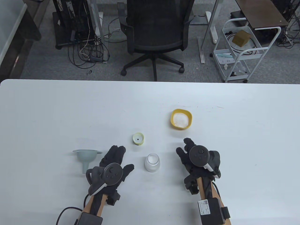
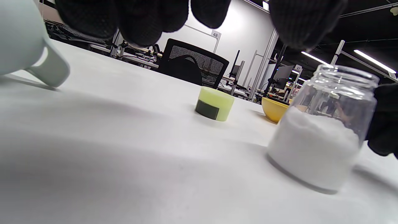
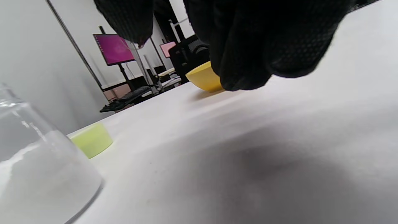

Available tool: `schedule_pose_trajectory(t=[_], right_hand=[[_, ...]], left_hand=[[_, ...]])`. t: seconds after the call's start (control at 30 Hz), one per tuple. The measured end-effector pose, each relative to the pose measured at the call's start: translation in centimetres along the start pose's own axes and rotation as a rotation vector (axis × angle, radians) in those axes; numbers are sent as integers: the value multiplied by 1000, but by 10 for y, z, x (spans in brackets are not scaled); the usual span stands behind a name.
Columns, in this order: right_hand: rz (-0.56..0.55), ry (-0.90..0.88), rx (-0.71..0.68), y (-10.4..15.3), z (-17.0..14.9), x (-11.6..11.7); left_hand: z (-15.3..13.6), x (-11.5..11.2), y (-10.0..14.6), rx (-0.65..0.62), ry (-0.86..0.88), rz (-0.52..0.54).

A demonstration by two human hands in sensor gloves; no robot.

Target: Unscrew the press dispenser and pour salt into it

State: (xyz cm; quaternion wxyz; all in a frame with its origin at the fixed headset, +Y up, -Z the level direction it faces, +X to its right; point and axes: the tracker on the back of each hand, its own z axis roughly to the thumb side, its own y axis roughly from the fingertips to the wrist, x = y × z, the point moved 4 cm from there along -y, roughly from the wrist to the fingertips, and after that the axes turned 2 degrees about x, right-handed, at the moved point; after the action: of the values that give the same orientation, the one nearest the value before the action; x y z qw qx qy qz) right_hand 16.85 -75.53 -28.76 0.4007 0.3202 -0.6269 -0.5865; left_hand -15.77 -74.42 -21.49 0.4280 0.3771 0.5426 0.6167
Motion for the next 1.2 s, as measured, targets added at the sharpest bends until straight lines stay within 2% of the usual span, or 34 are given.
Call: schedule_pose_trajectory(t=[0.13,0.33,0.57,0.8,1.2], right_hand=[[5,-44,96,-19,-12,1],[29,-173,226,-64,-29,-2],[-3,-155,298,-100,-38,-7],[-31,-205,379,-116,-43,-6],[-85,-268,505,-124,-46,-3]], left_hand=[[-4,3,2,5,22,12],[-4,3,0,5,33,5],[-4,1,-1,-1,41,0],[-5,0,-3,14,41,-1],[0,-6,-4,-4,27,-13]])
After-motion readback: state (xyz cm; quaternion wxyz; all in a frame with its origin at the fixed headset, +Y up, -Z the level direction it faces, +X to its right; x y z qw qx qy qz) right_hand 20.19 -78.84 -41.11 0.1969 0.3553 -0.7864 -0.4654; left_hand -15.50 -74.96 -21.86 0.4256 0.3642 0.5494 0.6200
